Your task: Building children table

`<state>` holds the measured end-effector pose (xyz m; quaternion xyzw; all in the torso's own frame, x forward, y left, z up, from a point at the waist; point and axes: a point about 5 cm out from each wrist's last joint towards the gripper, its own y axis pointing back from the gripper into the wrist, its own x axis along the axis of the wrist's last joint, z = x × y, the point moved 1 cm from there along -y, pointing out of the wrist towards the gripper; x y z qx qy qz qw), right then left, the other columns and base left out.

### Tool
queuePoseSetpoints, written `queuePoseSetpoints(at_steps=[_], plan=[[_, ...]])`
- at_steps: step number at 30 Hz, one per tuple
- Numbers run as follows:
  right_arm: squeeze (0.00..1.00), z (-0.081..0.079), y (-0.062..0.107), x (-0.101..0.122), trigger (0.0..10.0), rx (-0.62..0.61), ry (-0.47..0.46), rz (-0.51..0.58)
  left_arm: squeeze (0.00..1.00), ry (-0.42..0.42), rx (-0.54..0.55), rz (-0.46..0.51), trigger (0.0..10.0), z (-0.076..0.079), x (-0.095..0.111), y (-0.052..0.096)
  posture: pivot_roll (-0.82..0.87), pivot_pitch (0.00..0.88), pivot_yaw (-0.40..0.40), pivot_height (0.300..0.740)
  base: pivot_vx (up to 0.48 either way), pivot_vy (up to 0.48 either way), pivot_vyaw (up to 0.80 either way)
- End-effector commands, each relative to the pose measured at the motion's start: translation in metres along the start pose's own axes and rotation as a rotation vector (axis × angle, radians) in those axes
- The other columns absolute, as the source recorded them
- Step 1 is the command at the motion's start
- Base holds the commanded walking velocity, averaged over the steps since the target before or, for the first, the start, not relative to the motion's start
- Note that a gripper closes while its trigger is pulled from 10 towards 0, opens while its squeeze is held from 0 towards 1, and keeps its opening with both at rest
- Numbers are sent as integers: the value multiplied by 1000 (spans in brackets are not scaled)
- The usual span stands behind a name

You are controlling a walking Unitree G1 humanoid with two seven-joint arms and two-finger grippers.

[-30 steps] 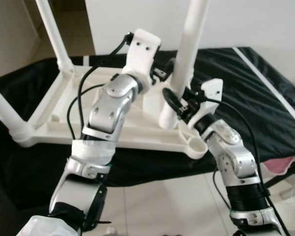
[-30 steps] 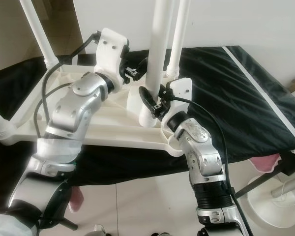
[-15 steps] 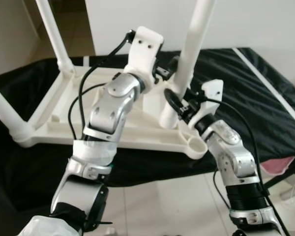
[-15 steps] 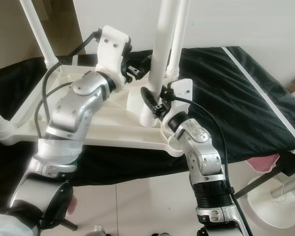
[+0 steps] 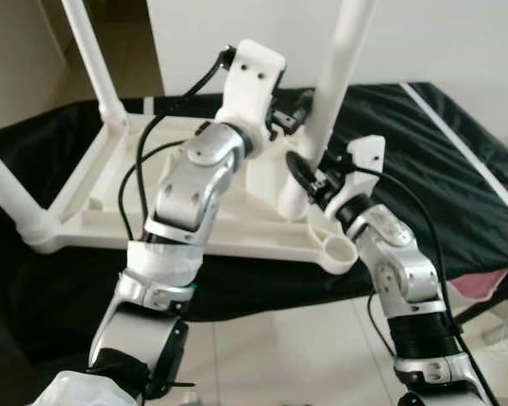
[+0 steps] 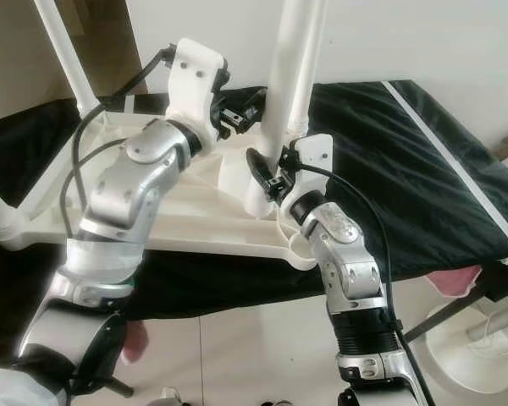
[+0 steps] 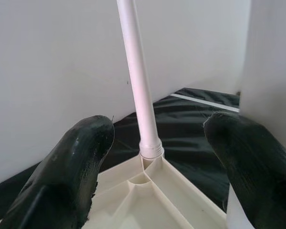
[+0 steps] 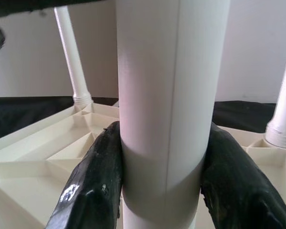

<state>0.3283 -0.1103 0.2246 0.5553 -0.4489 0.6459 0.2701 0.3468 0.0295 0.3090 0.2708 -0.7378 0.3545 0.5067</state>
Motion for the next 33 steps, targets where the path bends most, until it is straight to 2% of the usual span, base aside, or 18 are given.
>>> queuePoseSetpoints(at_steps=[1, 4, 8, 9, 13, 17, 20, 26, 28, 30, 33], plan=[[0, 0, -1, 3, 10000, -6, 9, 8, 0, -6, -6, 4, 10000, 4, -2, 1, 32, 0, -44, 740, 0, 0, 0], [0, 3, 1, 4, 10000, -39, 5, 17, 0, 7, 68, 17, 10000, -2, -4, 4, 30, 0, -43, 740, 0, 0, 0], [0, 5, 3, 6, 10000, -64, -2, 22, 0, 42, 115, 36, 10000, -11, -8, 10, 25, 0, -42, 740, 0, 0, 0], [0, 8, 5, 5, 10000, -87, 4, 16, 0, 58, 140, 38, 10000, -17, -12, 15, 22, 0, -42, 740, 0, 0, 0], [0, 14, 9, 4, 10000, -144, 19, 1, 0, 58, 183, 25, 10000, -25, -24, 24, 21, 12, -42, 740, 0, 0, 0], [0, 19, 12, 4, 10000, -185, 22, 4, 0, 65, 190, 6, 10000, -23, -31, 28, 21, 21, -42, 740, 0, 0, 0], [0, 23, 16, 6, 10000, -230, 22, 12, 0, 78, 193, -34, 10000, -22, -45, 37, 21, 31, -38, 740, 0, 0, 0], [0, 23, 21, 7, 10000, -254, 27, 16, 0, 72, 183, -65, 10000, -19, -58, 50, 21, 40, -33, 740, 0, 0, 0], [0, 23, 23, 7, 10000, -267, 31, 17, 0, 22, 155, -63, 10000, -14, -62, 57, 21, 45, -32, 740, 0, 0, 0], [0, 23, 24, 7, 10000, -271, 32, 20, 0, 29, 78, -58, 10000, -4, -65, 63, 21, 48, -32, 740, 0, 0, 0], [0, 22, 25, 8, 10000, -273, 31, 20, 0, 33, 42, -65, 10000, 1, -67, 68, 21, 51, -32, 740, 0, 0, 0]])
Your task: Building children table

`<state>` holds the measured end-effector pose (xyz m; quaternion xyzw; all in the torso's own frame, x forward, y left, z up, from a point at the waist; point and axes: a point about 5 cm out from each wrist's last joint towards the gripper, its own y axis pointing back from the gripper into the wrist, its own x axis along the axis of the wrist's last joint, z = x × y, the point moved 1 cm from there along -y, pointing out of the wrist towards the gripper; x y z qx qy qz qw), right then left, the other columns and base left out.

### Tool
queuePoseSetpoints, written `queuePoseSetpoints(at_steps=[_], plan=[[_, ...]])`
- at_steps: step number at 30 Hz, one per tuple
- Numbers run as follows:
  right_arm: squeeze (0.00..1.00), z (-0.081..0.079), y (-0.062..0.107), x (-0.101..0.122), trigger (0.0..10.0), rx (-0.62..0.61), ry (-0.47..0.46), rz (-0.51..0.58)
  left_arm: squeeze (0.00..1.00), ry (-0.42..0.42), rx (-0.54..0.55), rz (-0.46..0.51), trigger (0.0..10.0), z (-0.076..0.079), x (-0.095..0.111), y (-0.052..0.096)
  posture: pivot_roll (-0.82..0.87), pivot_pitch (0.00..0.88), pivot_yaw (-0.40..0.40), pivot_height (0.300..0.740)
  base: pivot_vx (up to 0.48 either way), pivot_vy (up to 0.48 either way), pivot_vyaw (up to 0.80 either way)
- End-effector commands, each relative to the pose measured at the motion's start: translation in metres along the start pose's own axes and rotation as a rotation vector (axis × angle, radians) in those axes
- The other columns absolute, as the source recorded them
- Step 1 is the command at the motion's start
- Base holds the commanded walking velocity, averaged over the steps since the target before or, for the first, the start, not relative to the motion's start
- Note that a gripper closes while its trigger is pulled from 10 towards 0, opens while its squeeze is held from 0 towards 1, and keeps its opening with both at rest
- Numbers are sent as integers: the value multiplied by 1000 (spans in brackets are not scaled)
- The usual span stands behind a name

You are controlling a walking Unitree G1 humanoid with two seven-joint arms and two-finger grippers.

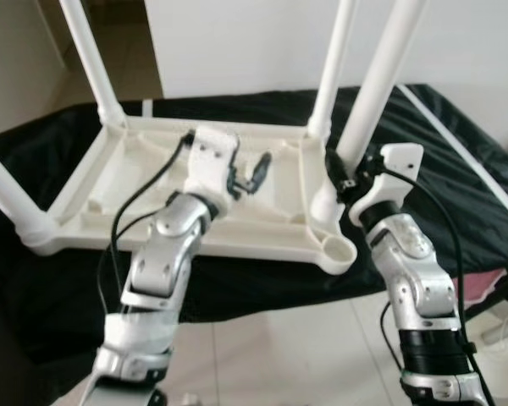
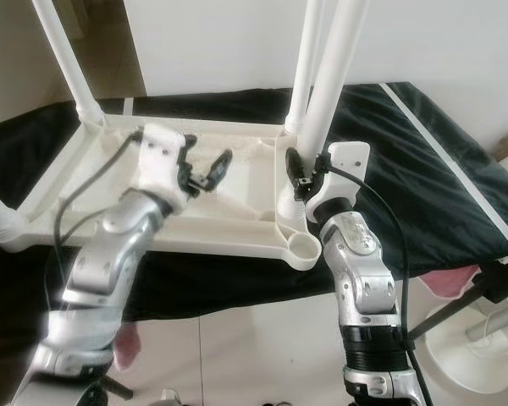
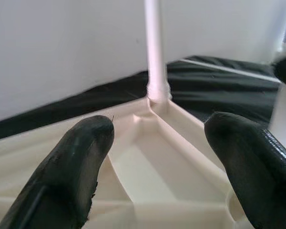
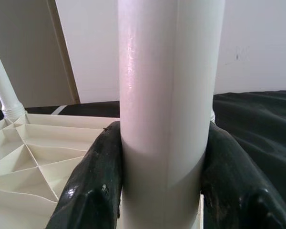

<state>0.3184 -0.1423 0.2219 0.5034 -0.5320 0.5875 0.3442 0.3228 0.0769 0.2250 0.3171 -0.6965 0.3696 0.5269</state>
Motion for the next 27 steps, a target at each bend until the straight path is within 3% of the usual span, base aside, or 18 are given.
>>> queuePoseSetpoints(at_steps=[1, 9, 14, 18, 23, 27], plan=[[0, -1, 2, 4, 10000, -3, 8, 11, 0, -21, -84, 21, 10000, 11, 3, 5, 19, 56, -36, 740, 0, 0, 0], [0, -3, 5, 3, 10000, -5, 17, 7, 0, -47, -263, 4, 10000, 31, -7, 21, 25, 66, -45, 740, 0, 0, 0], [0, -4, 5, 2, 10000, -5, 16, 7, 0, -45, -327, -8, 10000, 35, -11, 26, 27, 67, -45, 740, 0, 0, 0], [0, -7, 6, 1, 10000, 2, 19, 5, 0, -29, -521, -7, 10000, 51, -12, 42, 25, 69, -48, 740, 0, 0, 0], [0, -8, 6, 1, 10000, 5, 21, 5, 0, -16, -588, -10, 10000, 58, -13, 48, 22, 70, -48, 740, 0, 0, 0], [0, -7, 11, -1, 10000, -13, 22, 0, 0, 9, -646, -66, 10000, 68, -23, 56, 18, 77, -48, 740, 0, 0, 0]])
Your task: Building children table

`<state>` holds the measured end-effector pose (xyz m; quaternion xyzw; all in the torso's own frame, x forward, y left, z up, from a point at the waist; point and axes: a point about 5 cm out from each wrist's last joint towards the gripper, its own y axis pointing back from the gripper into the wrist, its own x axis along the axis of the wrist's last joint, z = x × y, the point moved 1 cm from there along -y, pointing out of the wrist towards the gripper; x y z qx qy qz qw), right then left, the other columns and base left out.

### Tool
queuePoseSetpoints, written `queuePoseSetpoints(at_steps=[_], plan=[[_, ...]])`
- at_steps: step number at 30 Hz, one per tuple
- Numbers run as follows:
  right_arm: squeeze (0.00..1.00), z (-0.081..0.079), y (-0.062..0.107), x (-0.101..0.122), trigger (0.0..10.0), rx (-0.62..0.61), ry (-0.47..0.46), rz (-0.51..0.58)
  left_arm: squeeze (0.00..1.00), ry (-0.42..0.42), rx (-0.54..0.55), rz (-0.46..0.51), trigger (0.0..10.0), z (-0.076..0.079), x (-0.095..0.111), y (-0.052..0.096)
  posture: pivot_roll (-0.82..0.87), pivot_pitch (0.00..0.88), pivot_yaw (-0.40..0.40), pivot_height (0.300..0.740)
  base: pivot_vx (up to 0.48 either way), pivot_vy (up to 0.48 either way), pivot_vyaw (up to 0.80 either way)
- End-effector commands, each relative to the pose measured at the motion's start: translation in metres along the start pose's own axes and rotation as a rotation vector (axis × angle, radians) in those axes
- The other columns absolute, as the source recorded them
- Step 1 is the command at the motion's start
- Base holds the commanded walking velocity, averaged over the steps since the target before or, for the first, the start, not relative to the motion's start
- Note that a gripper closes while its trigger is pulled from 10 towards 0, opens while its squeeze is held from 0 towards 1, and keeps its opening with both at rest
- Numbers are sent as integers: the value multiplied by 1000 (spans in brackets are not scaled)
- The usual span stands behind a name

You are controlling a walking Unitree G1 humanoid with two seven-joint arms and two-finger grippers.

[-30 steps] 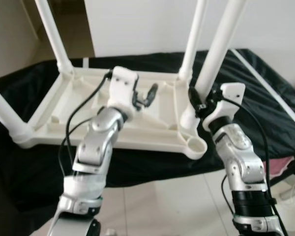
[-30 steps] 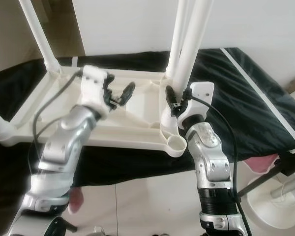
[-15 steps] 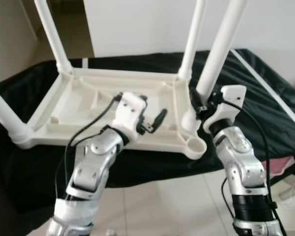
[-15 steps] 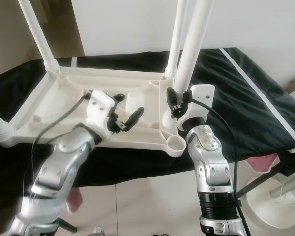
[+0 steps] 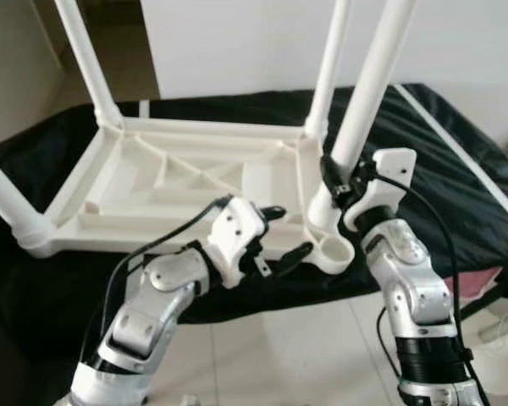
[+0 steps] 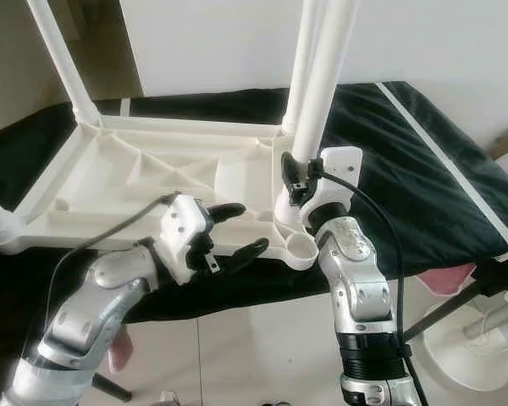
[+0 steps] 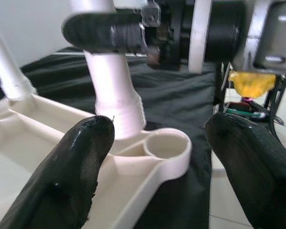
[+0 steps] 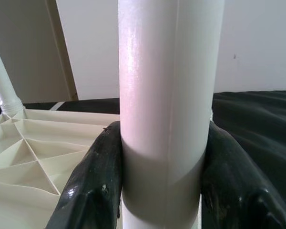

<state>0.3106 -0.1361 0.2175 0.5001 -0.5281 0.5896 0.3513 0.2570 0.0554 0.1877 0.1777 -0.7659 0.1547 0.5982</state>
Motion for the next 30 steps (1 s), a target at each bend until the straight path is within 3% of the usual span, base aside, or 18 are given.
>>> queuePoseSetpoints(at_steps=[1, 9, 30], plan=[[0, 0, 4, 2, 10000, -11, 6, 8, 0, 20, -97, -19, 10000, 12, -4, 0, 18, 77, -48, 740, 0, 0, 0], [0, -2, 20, -8, 10000, 17, 8, -21, 0, -2, -106, -33, 10000, 14, -4, 3, 20, 86, -50, 740, 0, 0, 0], [0, 5, 39, -22, 10000, 43, 67, -97, 0, -50, -100, -23, 10000, 9, 6, 5, 20, 74, -42, 740, 0, 0, 0]])
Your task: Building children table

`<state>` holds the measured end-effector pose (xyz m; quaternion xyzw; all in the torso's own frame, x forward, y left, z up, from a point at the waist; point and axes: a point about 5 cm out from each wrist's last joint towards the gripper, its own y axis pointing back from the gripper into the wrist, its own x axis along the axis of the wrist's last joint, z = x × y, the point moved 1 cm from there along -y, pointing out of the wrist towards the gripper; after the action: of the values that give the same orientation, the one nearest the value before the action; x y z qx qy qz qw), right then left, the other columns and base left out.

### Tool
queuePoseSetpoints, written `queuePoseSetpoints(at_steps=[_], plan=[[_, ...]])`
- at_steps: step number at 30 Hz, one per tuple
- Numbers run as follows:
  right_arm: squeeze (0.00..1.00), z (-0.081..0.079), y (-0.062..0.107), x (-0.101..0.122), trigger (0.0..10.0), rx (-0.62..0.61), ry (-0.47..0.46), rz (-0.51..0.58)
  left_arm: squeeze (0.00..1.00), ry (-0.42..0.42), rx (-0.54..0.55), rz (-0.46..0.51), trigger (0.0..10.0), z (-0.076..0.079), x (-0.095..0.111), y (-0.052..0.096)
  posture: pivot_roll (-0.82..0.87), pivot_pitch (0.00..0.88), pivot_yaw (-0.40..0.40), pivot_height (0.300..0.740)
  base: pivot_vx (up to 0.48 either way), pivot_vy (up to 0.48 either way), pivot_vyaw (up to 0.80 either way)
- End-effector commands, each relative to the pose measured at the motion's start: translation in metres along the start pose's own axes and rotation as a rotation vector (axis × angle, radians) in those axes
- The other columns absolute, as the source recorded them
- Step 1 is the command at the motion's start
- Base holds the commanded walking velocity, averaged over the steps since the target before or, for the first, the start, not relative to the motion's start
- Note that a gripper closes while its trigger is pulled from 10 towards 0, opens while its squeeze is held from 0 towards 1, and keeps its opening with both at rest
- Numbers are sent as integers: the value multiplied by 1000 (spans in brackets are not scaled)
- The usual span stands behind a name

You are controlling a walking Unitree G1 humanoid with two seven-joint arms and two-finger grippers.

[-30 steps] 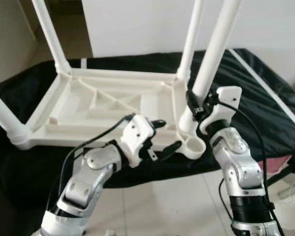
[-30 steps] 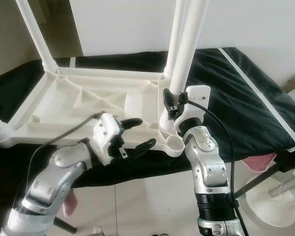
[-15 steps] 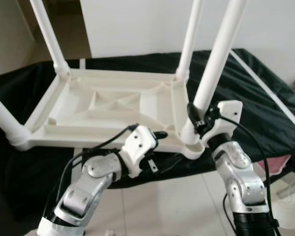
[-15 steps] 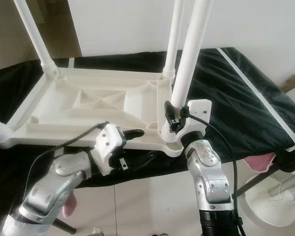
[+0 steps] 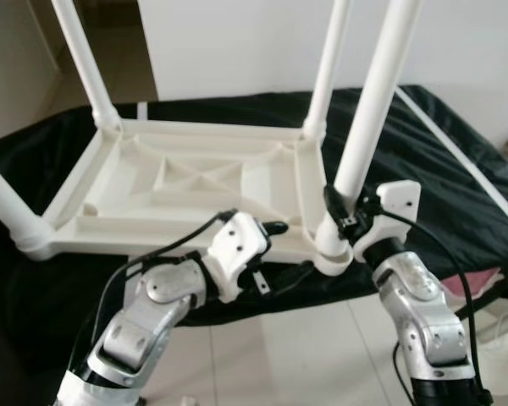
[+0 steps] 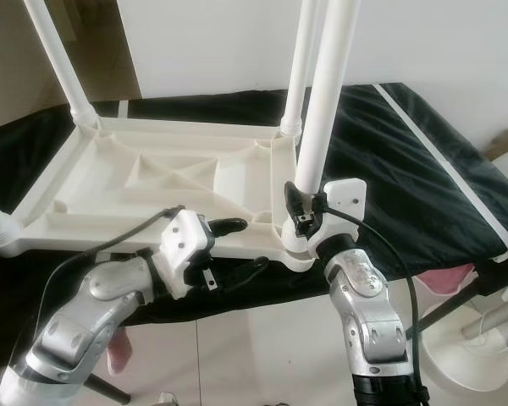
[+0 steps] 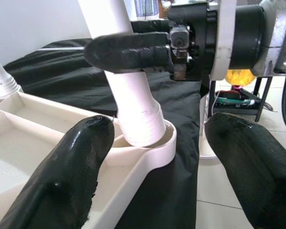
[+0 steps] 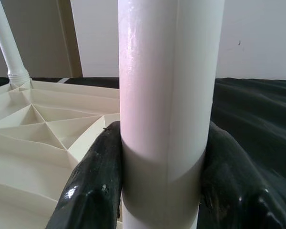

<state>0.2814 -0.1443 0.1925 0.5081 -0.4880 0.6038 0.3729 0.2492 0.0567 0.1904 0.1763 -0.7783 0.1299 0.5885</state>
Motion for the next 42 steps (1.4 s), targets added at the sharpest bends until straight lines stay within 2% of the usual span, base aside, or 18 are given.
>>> queuePoseSetpoints(at_steps=[1, 9, 19, 28, 31, 35, 38, 42], plan=[[0, 1, 3, -6, 10000, -3, 11, -33, 0, -13, -60, -2, 10000, 4, 2, 0, 20, 74, -42, 740, 0, 0, 0], [0, 4, 14, -14, 10000, 17, 33, -64, 0, -23, -65, -8, 10000, 3, 2, 0, 22, 66, -32, 740, 0, 0, 0], [0, 3, 19, -18, 10000, 15, 59, -75, 0, -30, -70, -21, 10000, 1, 2, 2, 21, 74, -20, 740, 0, 0, 0], [0, 5, 26, -18, 10000, 13, 64, -67, 0, -34, -74, -30, 10000, -2, 2, 3, 13, 81, -11, 740, 0, 0, 0], [0, 7, 33, -21, 10000, 2, 46, -59, 0, -35, -76, -28, 10000, -3, 2, 1, 4, 84, -7, 740, 0, 0, 0], [0, 8, 35, -23, 10000, -10, 43, -44, 0, -37, -76, -26, 10000, -3, 2, -1, 3, 85, -6, 740, 0, 0, 0], [0, 3, 33, -24, 10000, 19, 74, -10, 0, -37, -76, -23, 10000, -3, 3, -2, 0, 86, -3, 740, 0, 0, 0], [0, 1, 28, -32, 10000, 11, 44, -23, 0, -41, -74, -23, 10000, -4, 3, -2, 4, 83, -4, 740, 0, 0, 0]])
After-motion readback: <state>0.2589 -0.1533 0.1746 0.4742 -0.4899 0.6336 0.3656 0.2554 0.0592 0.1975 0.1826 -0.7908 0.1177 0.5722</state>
